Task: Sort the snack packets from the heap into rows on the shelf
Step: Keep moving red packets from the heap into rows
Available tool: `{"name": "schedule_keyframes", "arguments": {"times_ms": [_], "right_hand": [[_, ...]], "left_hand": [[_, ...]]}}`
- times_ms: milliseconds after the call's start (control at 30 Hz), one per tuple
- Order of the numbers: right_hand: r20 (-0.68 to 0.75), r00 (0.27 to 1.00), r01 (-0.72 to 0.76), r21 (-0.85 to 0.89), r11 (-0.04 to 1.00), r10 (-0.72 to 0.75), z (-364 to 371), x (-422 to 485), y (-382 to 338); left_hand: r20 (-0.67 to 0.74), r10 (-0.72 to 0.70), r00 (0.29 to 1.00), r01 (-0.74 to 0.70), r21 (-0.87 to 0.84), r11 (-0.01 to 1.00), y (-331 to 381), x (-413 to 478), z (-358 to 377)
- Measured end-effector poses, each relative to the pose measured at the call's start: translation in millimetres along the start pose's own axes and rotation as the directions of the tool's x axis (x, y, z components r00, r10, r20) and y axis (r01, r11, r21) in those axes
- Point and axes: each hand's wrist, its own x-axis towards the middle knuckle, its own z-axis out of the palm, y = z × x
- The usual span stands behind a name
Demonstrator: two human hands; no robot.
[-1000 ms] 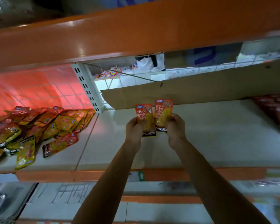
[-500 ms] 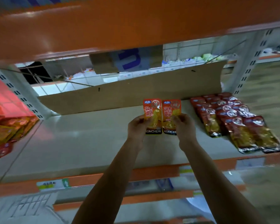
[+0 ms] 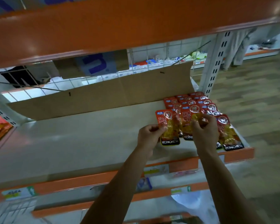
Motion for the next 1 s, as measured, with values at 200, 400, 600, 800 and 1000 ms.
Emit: {"name": "schedule_keyframes", "arguments": {"times_ms": [200,400,600,800,1000], "right_hand": [[0.084,0.996,-0.006,-0.113,0.994,0.016,-23,10,4],[0.138,0.99,0.05,-0.167,0.985,-0.027,-26,2,7],[0.2,0.977,0.13,-0.253,0.959,-0.08,-23,-3,11],[0.266,0.958,0.193,-0.308,0.932,-0.11,-25,-4,14],[0.345,0.932,0.257,-0.408,0.876,-0.113,-29,-5,22]], "left_hand": [[-0.034,0.114,0.993,-0.106,0.197,0.975,-8,4,35],[-0.044,0.183,0.982,-0.159,0.329,0.931,-12,8,51],[-0.066,0.206,0.976,-0.159,0.425,0.891,-16,9,56],[-0.048,0.251,0.967,-0.193,0.506,0.841,-16,11,56],[-0.045,0.23,0.972,-0.186,0.449,0.874,-19,11,52]]}}
